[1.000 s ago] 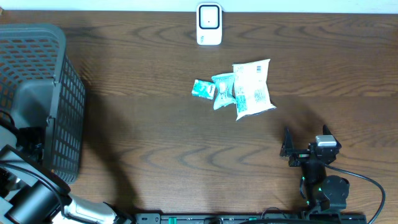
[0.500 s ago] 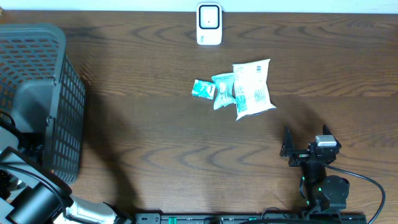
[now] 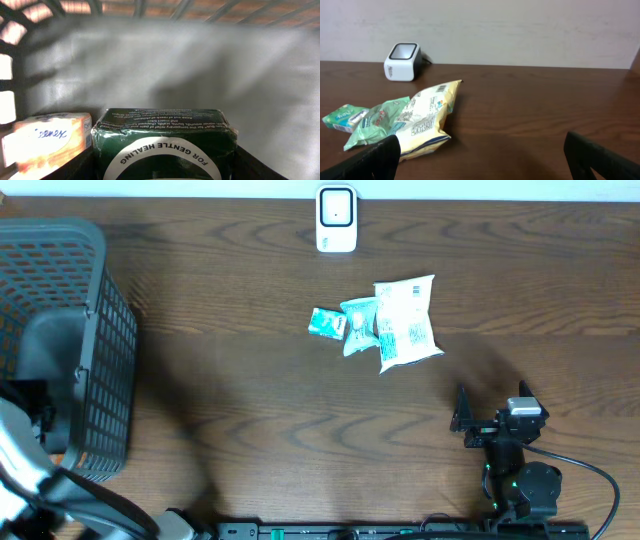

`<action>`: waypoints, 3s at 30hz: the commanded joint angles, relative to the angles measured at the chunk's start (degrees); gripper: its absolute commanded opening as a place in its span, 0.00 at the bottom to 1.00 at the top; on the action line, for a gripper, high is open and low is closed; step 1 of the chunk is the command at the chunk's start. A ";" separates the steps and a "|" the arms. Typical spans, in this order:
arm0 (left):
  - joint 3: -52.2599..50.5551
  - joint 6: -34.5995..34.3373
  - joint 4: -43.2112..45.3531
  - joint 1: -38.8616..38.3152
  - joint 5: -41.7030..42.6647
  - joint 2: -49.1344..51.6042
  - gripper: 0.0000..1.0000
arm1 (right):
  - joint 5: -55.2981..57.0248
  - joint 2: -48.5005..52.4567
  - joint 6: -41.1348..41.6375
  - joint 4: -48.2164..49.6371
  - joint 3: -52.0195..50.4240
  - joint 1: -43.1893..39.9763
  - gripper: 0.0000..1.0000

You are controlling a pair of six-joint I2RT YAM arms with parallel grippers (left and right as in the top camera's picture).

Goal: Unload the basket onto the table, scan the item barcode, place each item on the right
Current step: 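Lower the left gripper onto the dark green Zam-Buk box and grasp, then lift the Zam-Buk box out and carry it toward the scanner, then release the Zam-Buk box left of the green packets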

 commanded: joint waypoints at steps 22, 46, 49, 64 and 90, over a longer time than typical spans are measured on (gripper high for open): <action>1.49 -16.04 19.54 -1.99 33.18 -36.87 0.49 | -0.11 -0.31 0.98 -0.22 -0.09 0.44 0.99; 1.49 3.23 36.39 -55.36 18.99 -3.76 0.49 | -0.11 -0.31 0.98 -0.22 -0.09 0.44 0.99; 1.49 10.10 36.39 -59.32 13.55 1.95 0.49 | -0.11 -0.31 0.98 -0.22 -0.09 0.44 0.99; 1.49 13.64 36.39 -64.65 4.98 21.33 0.56 | -0.11 -0.31 0.98 -0.22 -0.09 0.44 0.99; 2.19 18.16 34.62 -55.63 5.40 -6.95 0.82 | -0.11 -0.31 0.98 -0.22 -0.09 0.44 0.99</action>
